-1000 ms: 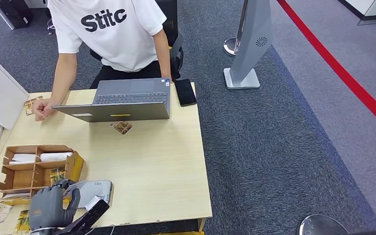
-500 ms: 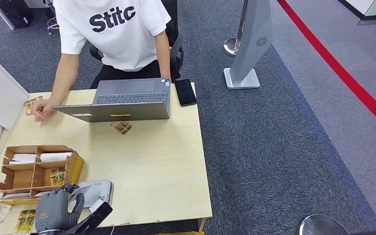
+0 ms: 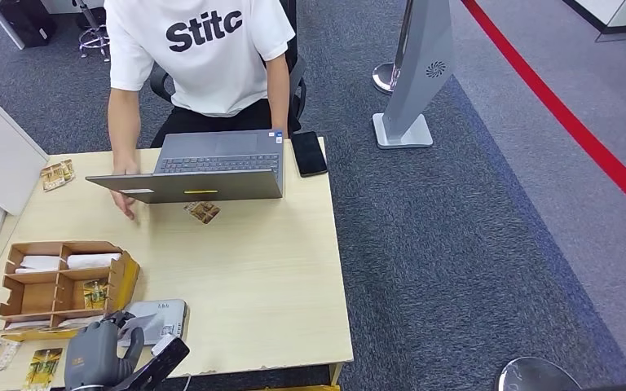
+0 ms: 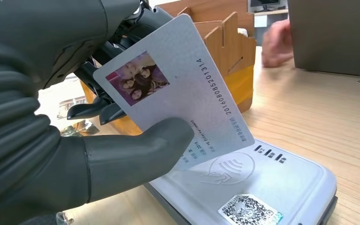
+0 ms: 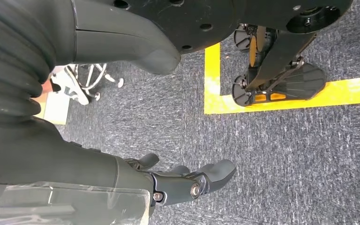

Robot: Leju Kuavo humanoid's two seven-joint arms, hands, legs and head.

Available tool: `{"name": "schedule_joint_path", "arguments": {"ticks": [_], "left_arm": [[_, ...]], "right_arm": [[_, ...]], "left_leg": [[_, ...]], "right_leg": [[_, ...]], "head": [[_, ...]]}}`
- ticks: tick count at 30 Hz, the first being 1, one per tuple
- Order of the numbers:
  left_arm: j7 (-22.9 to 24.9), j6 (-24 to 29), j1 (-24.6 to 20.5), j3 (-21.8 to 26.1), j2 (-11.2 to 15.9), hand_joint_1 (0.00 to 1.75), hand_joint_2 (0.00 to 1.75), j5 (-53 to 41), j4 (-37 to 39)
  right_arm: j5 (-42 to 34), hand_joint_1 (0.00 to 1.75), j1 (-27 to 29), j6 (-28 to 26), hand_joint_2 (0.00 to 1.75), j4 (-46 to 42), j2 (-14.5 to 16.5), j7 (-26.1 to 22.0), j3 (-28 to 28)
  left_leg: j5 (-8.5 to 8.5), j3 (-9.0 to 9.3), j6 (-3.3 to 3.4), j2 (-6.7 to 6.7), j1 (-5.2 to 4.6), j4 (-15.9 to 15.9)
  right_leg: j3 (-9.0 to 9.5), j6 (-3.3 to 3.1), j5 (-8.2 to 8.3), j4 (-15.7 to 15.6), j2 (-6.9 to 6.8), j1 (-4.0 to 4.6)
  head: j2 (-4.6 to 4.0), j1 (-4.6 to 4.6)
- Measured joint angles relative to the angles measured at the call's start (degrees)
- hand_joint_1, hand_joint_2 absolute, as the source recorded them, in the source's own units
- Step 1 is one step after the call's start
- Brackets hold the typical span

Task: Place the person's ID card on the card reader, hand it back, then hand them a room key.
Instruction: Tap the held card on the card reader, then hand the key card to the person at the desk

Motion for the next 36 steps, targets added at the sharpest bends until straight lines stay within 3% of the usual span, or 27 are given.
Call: {"name": "schedule_joint_path", "arguments": {"ticks": [11,17,24,30,36], "left_arm": [[-0.88,0.62,-0.93,0.26,-0.65,1.75,1.75,-0.59,1.43],[-2.69,4.15,-2.57,0.26,-0.19,1.75,1.75,-2.86,-0.65],[-1.07,2.31,-9.89,0.28,3.03,1.75,1.75,-4.23,-6.01],[-0.5,2.06,-12.56,0.28,4.45,1.75,1.75,-4.9,-7.31],[2.47,-3.66,-22.48,0.99,8.17,1.75,1.75,-4.76,-5.31]], "right_arm": [[-0.1,0.0,-0.01,0.04,1.75,0.02,0.0,0.35,0.0],[-0.12,0.0,-0.03,-0.69,1.75,0.03,0.0,0.24,0.02],[0.03,0.0,-0.12,-0.96,1.75,0.2,0.0,0.31,0.59],[0.14,0.0,-0.19,-0.92,1.75,0.34,0.0,0.39,1.12],[1.25,0.0,-0.44,-0.74,1.75,0.63,0.0,0.85,2.18]], "left_leg": [[0.01,0.06,-0.01,-0.02,0.0,0.0],[0.03,0.06,-0.02,-0.03,0.01,0.0],[0.09,0.05,-0.06,-0.11,0.02,0.0],[0.09,0.02,-0.07,-0.12,0.03,0.01],[0.18,0.01,-0.1,-0.16,0.05,0.0]], "right_leg": [[0.06,0.0,0.0,0.0,-0.04,0.0],[0.05,0.0,0.01,0.0,-0.04,0.0],[0.08,-0.03,0.04,0.03,-0.08,0.04],[0.0,-0.03,0.03,0.03,-0.1,0.05],[0.01,-0.07,0.07,0.07,-0.15,0.07]], "head": [[0.0,-0.01],[0.0,0.0],[-0.01,-0.01],[-0.01,0.0],[-0.01,-0.01]]}}
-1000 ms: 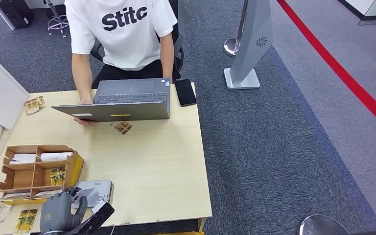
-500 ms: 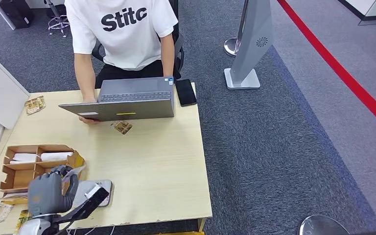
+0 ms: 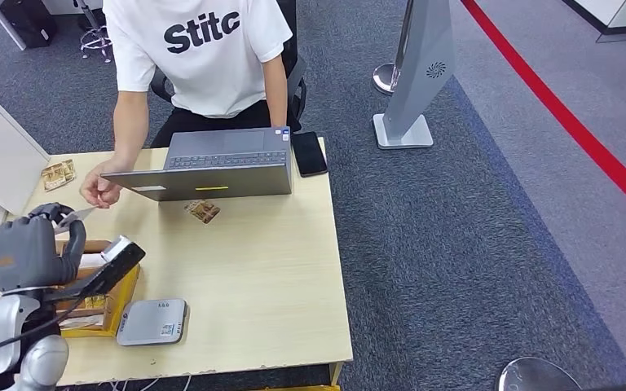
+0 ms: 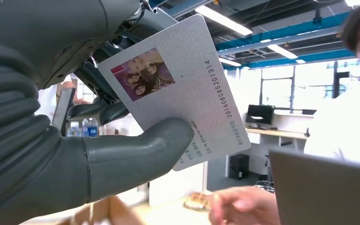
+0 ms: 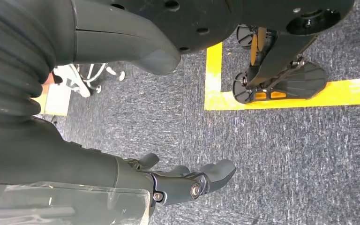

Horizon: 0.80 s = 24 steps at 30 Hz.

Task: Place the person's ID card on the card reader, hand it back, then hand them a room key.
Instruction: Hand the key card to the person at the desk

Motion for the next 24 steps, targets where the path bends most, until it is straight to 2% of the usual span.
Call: {"name": "schedule_joint_path", "arguments": {"ticks": [4,8,14,24], "left_arm": [[0.94,-2.78,-6.45,0.46,2.45,1.75,1.75,-0.13,4.79],[1.03,-3.43,-9.82,0.68,3.81,1.75,1.75,-0.36,8.11],[1.17,-3.53,-11.96,0.69,4.55,1.75,1.75,-0.52,10.51],[1.86,-3.53,-12.9,0.69,4.6,1.75,1.75,-1.16,12.4]], "right_arm": [[0.87,0.0,-0.11,0.27,1.75,0.28,-0.05,-0.36,1.06],[1.03,0.0,-0.11,0.33,1.75,0.64,-0.22,-0.68,1.92],[1.03,0.0,-0.11,0.33,1.75,0.98,-0.4,-0.68,2.41],[1.07,0.0,-0.11,0.31,1.75,1.24,-0.48,-0.6,2.77]], "left_leg": [[0.05,0.01,-0.02,0.02,0.0,0.0],[0.06,0.0,-0.01,0.03,0.0,0.0],[0.05,-0.03,-0.01,0.03,-0.01,0.0],[0.03,-0.04,-0.02,0.1,-0.01,0.0]], "right_leg": [[-0.02,-0.02,0.02,0.05,0.03,0.01],[-0.03,-0.01,0.01,0.05,0.04,0.0],[-0.06,-0.01,0.0,0.05,0.05,0.0],[-0.11,-0.01,0.01,0.05,0.15,0.0]], "head": [[0.01,0.01],[0.0,0.01],[0.0,0.01],[0.01,0.02]]}}
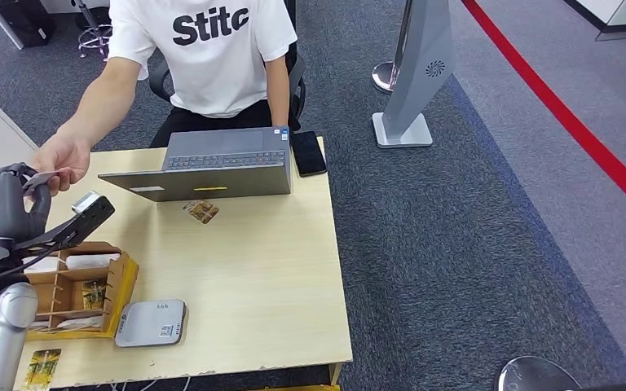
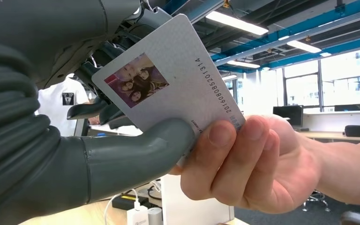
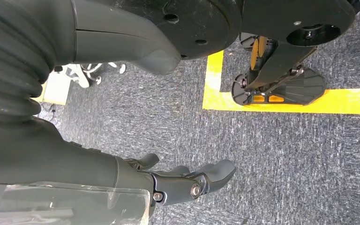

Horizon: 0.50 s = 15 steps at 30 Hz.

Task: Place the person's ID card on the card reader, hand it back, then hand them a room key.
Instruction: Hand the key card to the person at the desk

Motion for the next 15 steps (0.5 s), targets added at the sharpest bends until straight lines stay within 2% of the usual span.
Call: {"name": "schedule_joint_path", "arguments": {"ticks": [4,5,9,15], "left_arm": [[0.28,0.3,-1.02,0.0,-0.06,1.75,1.75,-0.16,0.76],[0.28,0.38,-1.28,0.0,-0.08,1.7,1.75,-0.19,0.85],[0.28,1.04,-1.82,0.0,-0.13,0.03,1.75,-0.2,0.86],[-0.2,4.47,-1.34,0.0,-0.48,0.0,1.75,0.15,0.54]], "right_arm": [[0.03,0.0,-0.05,-0.12,1.75,0.12,-0.07,0.84,0.29],[-0.04,0.0,-0.07,-0.14,1.75,0.12,-0.08,1.17,0.31],[-0.15,0.0,-0.12,-0.09,1.75,0.12,-0.08,1.87,0.38],[-0.22,0.0,-0.11,-0.18,1.75,0.11,-0.07,2.08,0.6]], "left_leg": [[-0.01,-0.01,-0.01,0.02,0.0,0.0],[-0.02,-0.01,-0.01,0.02,0.0,0.0],[-0.03,-0.01,-0.01,0.02,0.0,0.0],[-0.03,-0.02,-0.01,0.01,0.0,0.0]], "right_leg": [[-0.02,0.0,0.0,0.0,0.02,0.0],[-0.02,0.0,0.0,0.0,0.03,0.0],[-0.02,0.0,0.0,0.0,0.03,0.0],[0.0,0.0,0.0,0.0,0.0,0.0]], "head": [[0.01,0.0],[0.0,-0.01],[-0.01,-0.01],[-0.01,-0.01]]}}
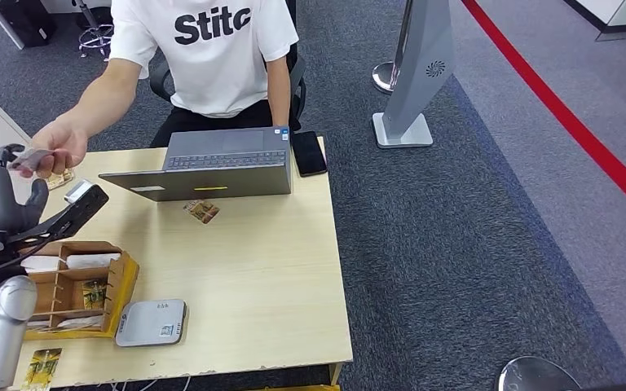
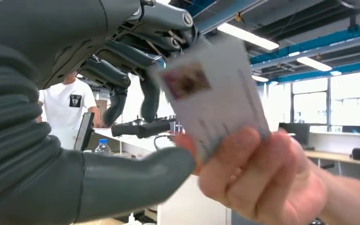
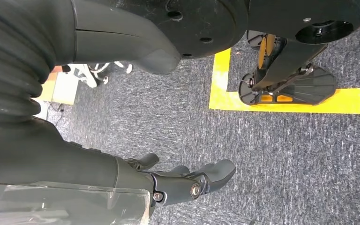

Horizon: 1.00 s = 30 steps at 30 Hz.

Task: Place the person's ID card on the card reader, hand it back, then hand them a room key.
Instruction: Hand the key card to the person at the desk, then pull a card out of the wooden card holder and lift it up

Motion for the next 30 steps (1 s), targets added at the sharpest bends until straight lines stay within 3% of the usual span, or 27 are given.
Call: {"name": "schedule_joint_path", "arguments": {"ticks": [5,13,23,30], "left_arm": [[-2.34,1.59,2.41,0.13,-0.48,0.0,1.75,3.96,-3.19],[-6.74,3.79,11.19,1.48,-1.73,0.0,1.75,11.07,-14.43],[-7.14,3.82,13.53,2.22,-2.1,0.0,1.75,11.65,-18.03],[-11.99,8.17,18.18,3.45,-2.59,0.0,1.75,16.02,-22.89]], "right_arm": [[-0.72,0.0,0.05,-0.1,1.75,-0.01,0.0,-0.1,0.01],[-2.22,0.0,0.23,-0.17,1.75,-0.04,0.0,-0.45,0.0],[-2.26,0.0,0.28,-0.17,1.75,-0.08,0.0,-0.46,0.0],[-3.08,0.0,0.45,-0.66,1.75,-0.08,0.0,-0.48,-0.03]], "left_leg": [[0.0,0.0,0.0,0.01,0.0,0.0],[-0.04,-0.02,0.04,0.0,0.0,0.0],[-0.03,-0.02,0.03,0.0,0.0,0.0],[-0.06,-0.04,0.06,0.01,0.0,0.0]], "right_leg": [[0.01,0.0,0.0,0.0,0.01,0.0],[-0.01,0.01,-0.03,-0.02,0.01,-0.01],[0.02,0.01,-0.01,-0.01,-0.01,0.0],[0.01,0.02,-0.04,-0.02,0.01,0.0]], "head": [[0.01,0.0],[0.0,0.0],[0.0,0.0],[0.0,0.0]]}}
